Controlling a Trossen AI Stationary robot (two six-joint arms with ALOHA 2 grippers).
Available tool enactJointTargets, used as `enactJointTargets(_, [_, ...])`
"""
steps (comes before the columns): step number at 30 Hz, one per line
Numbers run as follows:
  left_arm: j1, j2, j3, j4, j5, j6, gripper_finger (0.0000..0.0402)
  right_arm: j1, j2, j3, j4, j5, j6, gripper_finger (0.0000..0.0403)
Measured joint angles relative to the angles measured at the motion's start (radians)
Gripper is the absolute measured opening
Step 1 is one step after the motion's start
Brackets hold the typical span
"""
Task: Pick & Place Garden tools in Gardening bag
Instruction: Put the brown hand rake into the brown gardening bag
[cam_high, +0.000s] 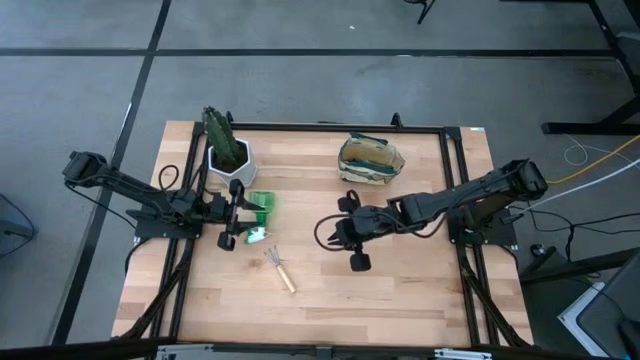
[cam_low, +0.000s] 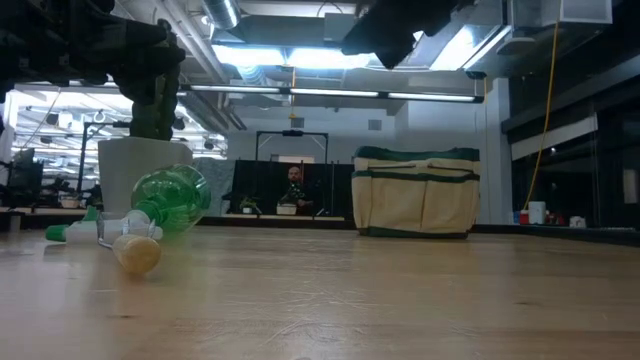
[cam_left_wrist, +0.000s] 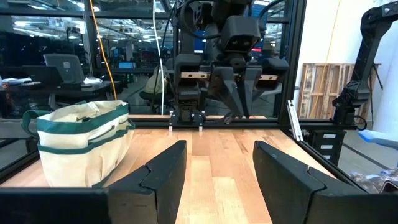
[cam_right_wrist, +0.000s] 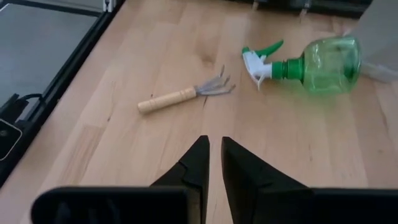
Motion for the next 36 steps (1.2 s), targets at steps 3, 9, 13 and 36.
enactJointTargets(3, [0.0, 0.0, 0.0, 0.0, 0.0, 0.0, 0.0182, 0.007, 0.0, 0.0, 0.021, 0.008, -0.016, 0.0044])
enactJointTargets(9, [0.0, 0.0, 0.0, 0.0, 0.0, 0.0, 0.0182, 0.008, 0.031, -0.001, 0.071, 0.013, -0.036, 0.0043])
enactJointTargets(13, [0.0, 0.0, 0.0, 0.0, 0.0, 0.0, 0.0182, 0.004, 0.073, -0.001, 0.138, 0.015, -0.044, 0.0043])
enactJointTargets(36, [0.0, 0.0, 0.0, -0.001, 0.0, 0.0, 0.0182, -0.001, 0.114, -0.001, 0.249, -0.033, -0.091, 0.0085])
